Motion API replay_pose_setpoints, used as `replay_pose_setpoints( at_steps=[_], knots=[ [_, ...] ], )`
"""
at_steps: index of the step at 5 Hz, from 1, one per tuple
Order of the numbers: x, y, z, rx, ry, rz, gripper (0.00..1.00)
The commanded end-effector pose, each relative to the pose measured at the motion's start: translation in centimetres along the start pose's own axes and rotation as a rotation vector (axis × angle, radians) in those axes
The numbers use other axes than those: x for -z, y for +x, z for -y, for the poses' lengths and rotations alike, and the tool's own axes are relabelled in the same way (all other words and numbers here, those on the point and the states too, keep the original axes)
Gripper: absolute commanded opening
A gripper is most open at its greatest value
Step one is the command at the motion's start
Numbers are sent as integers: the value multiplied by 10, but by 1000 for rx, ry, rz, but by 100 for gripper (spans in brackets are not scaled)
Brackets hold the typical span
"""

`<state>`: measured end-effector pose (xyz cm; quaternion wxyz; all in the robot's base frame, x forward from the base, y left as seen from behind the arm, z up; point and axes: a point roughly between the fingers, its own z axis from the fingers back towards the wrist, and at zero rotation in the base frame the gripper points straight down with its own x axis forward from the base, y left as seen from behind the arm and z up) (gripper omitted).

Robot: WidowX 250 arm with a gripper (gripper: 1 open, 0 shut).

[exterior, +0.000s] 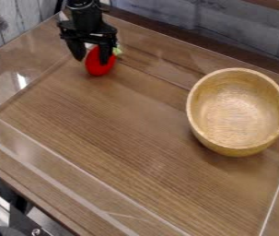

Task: Move the red fruit to the right

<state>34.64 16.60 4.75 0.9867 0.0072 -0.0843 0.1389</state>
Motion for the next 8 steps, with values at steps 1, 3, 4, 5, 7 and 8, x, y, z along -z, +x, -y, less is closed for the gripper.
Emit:
replay_pose_setpoints(
  at_steps=[1,3,4,5,7,8],
  knots=[
    [-11,4,3,-44,28,39,100],
    [-12,-5,6,-136,32,0,100],
    [-18,-7,6,-174,26,-13,100],
    [-20,-6,4,-165,11,-22,100],
    [-36,-7,4,-187,-2,-33,100],
    [-52,-9,7,-211,0,-29,100]
  ],
)
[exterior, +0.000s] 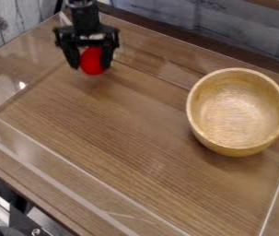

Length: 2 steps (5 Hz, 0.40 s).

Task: Move the red fruit to the right

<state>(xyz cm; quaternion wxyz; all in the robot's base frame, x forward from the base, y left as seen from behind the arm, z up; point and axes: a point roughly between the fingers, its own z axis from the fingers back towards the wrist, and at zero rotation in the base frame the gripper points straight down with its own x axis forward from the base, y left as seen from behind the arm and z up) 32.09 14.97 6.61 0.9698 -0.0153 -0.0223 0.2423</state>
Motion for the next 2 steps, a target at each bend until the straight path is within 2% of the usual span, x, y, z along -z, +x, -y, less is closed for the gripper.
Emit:
replay_pose_setpoints(
  at_steps=[1,2],
  knots=[
    [-35,4,15,44,0,92,0],
    [-31,0,25,110,22,87,0]
  ],
)
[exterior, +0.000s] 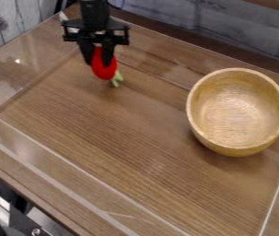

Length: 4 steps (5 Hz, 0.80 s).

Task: Move the red fruit to the right

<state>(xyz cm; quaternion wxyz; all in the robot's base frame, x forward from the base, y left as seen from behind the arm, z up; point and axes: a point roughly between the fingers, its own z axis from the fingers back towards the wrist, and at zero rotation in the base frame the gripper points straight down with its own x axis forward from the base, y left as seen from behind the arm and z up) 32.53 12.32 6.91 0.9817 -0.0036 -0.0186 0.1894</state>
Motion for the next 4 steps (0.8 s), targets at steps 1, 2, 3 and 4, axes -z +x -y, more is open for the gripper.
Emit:
replay_pose_setpoints(
  at_steps=[1,2,3,4],
  knots=[
    [-20,11,-12,28,26,80,0],
    [-13,14,-23,42,34,66,0],
    [-1,24,-34,18,43,55,0],
    [3,31,-42,-16,31,38,100]
  ],
)
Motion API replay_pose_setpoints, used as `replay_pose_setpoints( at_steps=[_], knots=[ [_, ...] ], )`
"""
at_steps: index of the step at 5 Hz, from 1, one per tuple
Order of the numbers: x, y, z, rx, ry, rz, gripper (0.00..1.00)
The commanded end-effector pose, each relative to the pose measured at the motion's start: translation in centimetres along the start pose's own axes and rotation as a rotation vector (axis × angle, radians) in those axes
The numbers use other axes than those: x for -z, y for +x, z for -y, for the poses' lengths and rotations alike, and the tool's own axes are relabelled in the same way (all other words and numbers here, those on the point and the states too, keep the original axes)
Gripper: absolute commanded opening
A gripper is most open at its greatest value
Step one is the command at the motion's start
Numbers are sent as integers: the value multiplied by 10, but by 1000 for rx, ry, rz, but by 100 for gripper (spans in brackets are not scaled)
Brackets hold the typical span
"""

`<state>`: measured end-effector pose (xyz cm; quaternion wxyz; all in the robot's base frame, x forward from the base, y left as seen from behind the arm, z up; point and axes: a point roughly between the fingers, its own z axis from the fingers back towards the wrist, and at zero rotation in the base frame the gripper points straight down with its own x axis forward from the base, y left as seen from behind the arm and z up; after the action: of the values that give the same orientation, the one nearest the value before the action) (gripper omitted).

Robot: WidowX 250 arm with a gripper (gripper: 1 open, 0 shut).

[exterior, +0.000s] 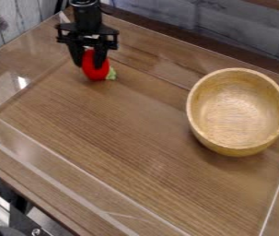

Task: Move the red fruit to the right

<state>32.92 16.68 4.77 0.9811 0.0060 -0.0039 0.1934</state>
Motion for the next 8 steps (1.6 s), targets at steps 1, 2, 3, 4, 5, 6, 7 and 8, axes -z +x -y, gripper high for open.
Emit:
replay_pose_setpoints(
  at_steps=[1,2,3,4,5,6,7,8],
  knots=[
    [-24,14,-9,-120,-2,50,100],
    [-22,19,-10,-120,2,45,0],
    [-40,14,-6,-115,-28,61,0],
    [-71,8,-1,-101,-74,89,0],
    [-98,4,5,-34,-107,106,0],
    [-106,2,14,15,-115,115,0],
    [-98,4,28,23,-111,118,0],
    [-82,11,38,20,-95,117,0]
  ],
)
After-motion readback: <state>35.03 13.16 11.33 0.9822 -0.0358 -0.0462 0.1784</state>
